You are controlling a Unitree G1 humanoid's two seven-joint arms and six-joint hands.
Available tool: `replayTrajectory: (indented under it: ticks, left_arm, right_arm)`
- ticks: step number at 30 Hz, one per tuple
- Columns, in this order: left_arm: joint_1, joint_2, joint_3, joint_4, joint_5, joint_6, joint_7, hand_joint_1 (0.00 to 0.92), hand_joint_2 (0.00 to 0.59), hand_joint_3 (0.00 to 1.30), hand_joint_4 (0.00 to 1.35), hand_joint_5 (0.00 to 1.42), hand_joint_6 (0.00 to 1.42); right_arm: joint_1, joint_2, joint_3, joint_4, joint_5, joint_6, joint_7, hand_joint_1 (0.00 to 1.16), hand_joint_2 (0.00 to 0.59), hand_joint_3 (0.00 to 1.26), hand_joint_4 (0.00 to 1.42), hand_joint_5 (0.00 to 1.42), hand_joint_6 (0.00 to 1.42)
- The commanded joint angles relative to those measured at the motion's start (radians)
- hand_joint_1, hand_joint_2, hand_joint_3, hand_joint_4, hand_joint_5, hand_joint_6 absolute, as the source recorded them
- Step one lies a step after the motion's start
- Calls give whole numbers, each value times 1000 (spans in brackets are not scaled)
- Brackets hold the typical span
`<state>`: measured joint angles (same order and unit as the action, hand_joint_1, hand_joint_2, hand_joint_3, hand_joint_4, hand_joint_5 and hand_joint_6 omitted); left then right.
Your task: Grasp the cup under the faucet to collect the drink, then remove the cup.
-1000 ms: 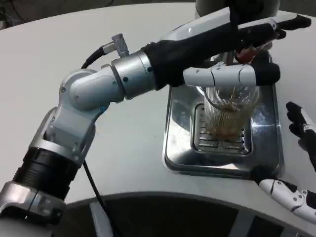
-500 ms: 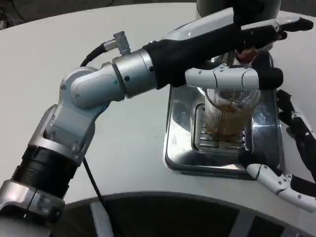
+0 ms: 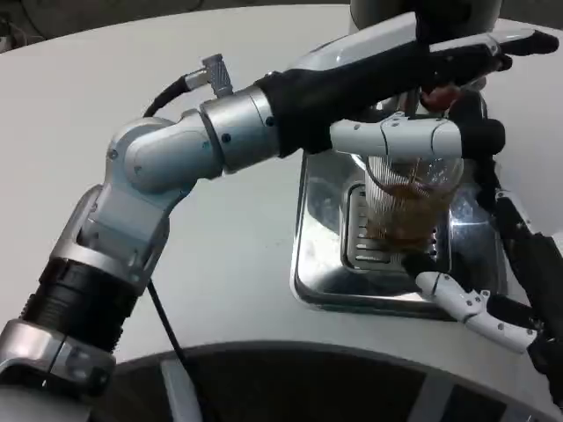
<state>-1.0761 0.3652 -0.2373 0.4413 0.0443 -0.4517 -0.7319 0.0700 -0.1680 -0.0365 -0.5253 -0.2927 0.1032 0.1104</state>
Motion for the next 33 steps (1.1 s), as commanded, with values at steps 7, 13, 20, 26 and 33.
replayTrajectory:
  ticks: [7, 13, 20, 26, 33]
  left_arm:
    - [5, -1, -24, 25, 10, 5, -60, 0, 97, 88, 0, 72, 140]
    - [-9, -1, -17, 43, 2, -4, -68, 0, 99, 88, 0, 72, 140]
    - [-20, -1, -17, 63, 2, -16, -71, 0, 99, 88, 0, 72, 140]
    - [-31, -4, -16, 82, 3, -27, -70, 0, 99, 88, 0, 72, 140]
    - [-48, -7, -14, 111, -1, -43, -77, 0, 98, 89, 0, 72, 141]
  right_arm:
    - [-47, 11, 40, 82, -23, -41, -70, 629, 243, 0, 1, 26, 0]
    - [-85, 20, 53, 131, -35, -58, -120, 628, 243, 0, 0, 23, 0]
    - [-113, 35, 57, 172, -49, -68, -179, 628, 243, 0, 0, 17, 0]
    - [-137, 38, 54, 195, -44, -69, -194, 627, 243, 0, 0, 9, 0]
    - [-177, 41, 54, 241, -33, -73, -196, 627, 243, 0, 0, 5, 0]
